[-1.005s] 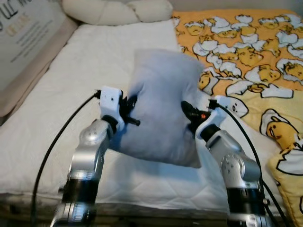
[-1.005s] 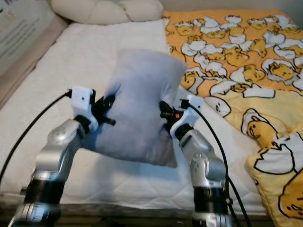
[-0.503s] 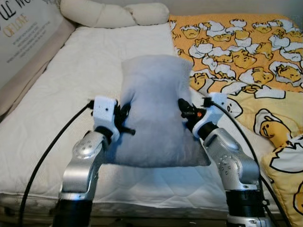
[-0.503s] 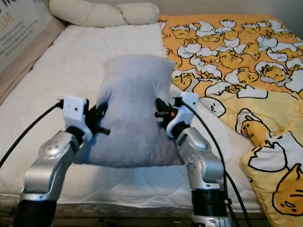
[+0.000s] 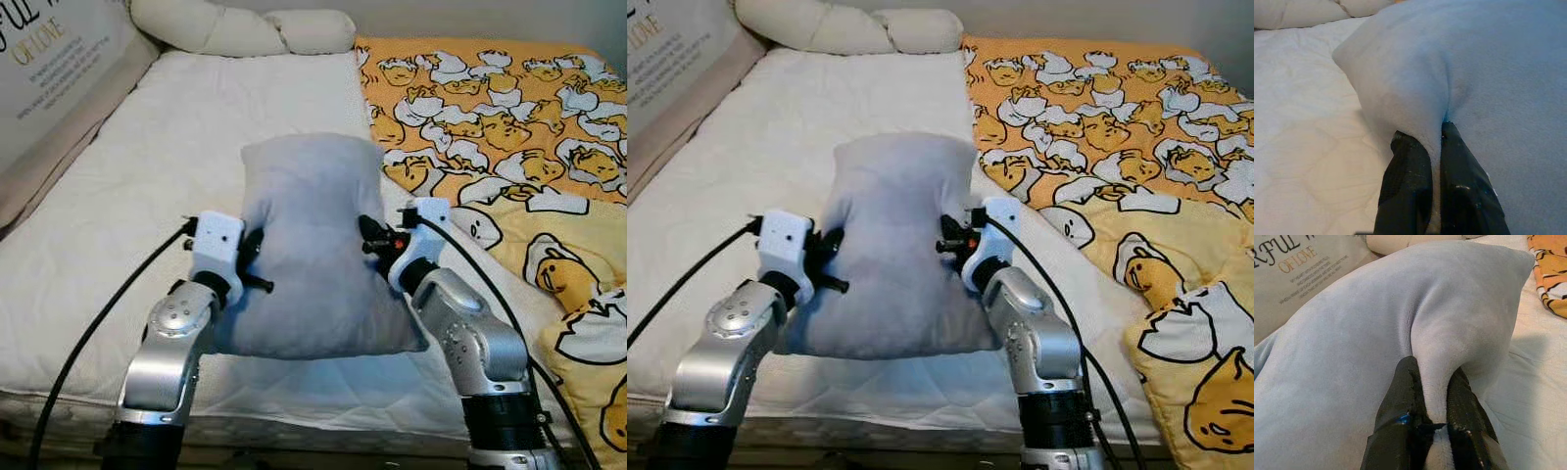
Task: Clean up the room
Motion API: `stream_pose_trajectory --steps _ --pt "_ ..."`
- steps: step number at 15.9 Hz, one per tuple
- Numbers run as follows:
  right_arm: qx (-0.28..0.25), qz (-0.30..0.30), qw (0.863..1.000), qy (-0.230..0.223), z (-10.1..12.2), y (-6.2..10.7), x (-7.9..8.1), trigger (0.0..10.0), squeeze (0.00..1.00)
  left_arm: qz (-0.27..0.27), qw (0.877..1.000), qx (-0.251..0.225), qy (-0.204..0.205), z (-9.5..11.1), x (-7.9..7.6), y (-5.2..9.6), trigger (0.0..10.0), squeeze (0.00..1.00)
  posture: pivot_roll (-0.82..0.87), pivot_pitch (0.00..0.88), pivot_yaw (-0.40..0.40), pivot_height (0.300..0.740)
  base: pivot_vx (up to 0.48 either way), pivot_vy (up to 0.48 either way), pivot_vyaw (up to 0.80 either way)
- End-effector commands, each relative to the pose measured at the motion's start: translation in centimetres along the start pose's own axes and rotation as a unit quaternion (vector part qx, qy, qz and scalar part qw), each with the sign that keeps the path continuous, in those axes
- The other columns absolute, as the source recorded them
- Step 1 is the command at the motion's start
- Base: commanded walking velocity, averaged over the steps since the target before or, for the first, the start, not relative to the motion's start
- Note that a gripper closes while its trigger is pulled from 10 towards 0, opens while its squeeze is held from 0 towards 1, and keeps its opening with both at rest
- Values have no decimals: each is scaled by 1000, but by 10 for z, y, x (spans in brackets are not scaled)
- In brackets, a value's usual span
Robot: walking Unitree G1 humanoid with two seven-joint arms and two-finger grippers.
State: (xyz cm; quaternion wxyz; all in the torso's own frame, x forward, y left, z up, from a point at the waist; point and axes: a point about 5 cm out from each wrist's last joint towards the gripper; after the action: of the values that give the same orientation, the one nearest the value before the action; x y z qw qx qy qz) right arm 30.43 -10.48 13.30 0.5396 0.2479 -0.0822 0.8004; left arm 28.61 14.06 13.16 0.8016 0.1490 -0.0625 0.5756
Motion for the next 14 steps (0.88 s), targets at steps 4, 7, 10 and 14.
stream_pose_trajectory --steps 4,7,10,14 --pt "-15 -11 1000 7 3 5 -1 10000 0 16 1000 -12 -12 14 7 5 10000 0 -88 0 -1 740 0 399 0" --pt "-18 -14 1000 3 4 9 -2 10000 0 22 1000 -15 -8 18 6 6 10000 0 -82 0 -13 740 0 399 0" --pt "-13 -16 1000 -5 -1 14 -3 10000 0 22 1000 -12 -5 18 6 4 10000 0 -82 0 -5 740 0 395 0" --pt "-18 -15 1000 -8 -1 15 -2 10000 0 18 1000 -4 -5 13 6 2 10000 0 -84 0 7 740 0 391 0"
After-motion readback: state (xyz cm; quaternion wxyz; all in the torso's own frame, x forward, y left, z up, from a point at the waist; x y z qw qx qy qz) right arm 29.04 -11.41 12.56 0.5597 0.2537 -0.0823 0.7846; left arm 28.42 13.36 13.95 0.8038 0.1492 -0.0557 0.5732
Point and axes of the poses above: a point about 5 cm out from each wrist's last joint towards the gripper, its own y axis pointing back from the gripper into the wrist, its own z axis along the axis of the wrist's last joint, x = y × z, and after that the axes turned 10 degrees about -y, right-handed
